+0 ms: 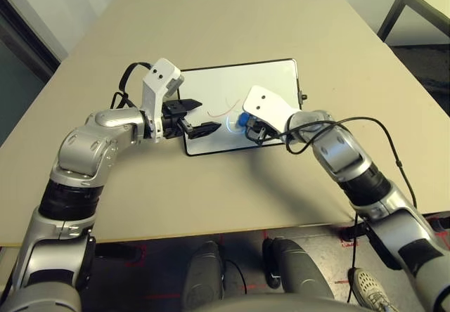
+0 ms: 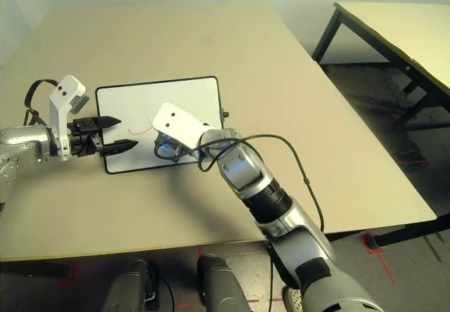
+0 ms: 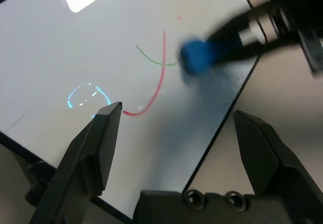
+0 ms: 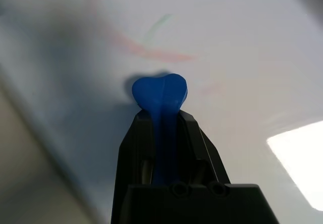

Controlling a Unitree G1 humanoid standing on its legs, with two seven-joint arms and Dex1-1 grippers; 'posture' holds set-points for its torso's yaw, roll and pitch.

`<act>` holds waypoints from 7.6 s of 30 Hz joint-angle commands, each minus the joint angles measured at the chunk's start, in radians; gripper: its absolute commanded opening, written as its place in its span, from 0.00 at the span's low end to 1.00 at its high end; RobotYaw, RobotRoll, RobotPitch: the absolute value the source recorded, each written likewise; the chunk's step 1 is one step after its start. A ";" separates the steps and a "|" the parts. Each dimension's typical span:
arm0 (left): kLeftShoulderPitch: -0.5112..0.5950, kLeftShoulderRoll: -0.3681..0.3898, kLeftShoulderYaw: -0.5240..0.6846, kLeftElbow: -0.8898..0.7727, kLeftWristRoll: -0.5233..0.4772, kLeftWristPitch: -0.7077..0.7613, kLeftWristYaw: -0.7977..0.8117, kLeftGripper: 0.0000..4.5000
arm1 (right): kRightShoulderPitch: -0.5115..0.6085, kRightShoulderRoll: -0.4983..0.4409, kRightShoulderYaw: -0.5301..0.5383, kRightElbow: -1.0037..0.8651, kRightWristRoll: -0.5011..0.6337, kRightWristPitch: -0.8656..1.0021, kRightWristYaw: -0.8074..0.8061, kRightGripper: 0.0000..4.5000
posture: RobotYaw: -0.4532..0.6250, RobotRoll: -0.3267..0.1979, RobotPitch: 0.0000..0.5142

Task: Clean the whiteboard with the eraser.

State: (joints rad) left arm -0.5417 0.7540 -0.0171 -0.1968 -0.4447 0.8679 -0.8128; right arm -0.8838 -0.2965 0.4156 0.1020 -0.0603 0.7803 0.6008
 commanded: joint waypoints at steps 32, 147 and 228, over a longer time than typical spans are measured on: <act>0.028 0.022 0.008 -0.025 -0.005 0.023 -0.015 1.00 | 0.053 0.042 0.052 0.001 -0.040 -0.022 0.023 0.13 | 0.43 0.62 0.29; 0.041 0.093 0.031 0.028 0.020 0.003 -0.042 1.00 | -0.088 0.131 0.123 0.128 -0.132 -0.156 0.105 0.13 | 0.45 0.62 0.26; 0.026 0.172 -0.004 0.099 0.062 0.003 -0.097 1.00 | -0.044 0.190 0.164 0.191 -0.224 -0.229 0.154 0.12 | 0.44 0.62 0.28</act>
State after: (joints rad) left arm -0.5137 0.9270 -0.0087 -0.1009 -0.3884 0.8674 -0.9021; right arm -0.9385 -0.0994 0.5608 0.2817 -0.2640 0.5195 0.7448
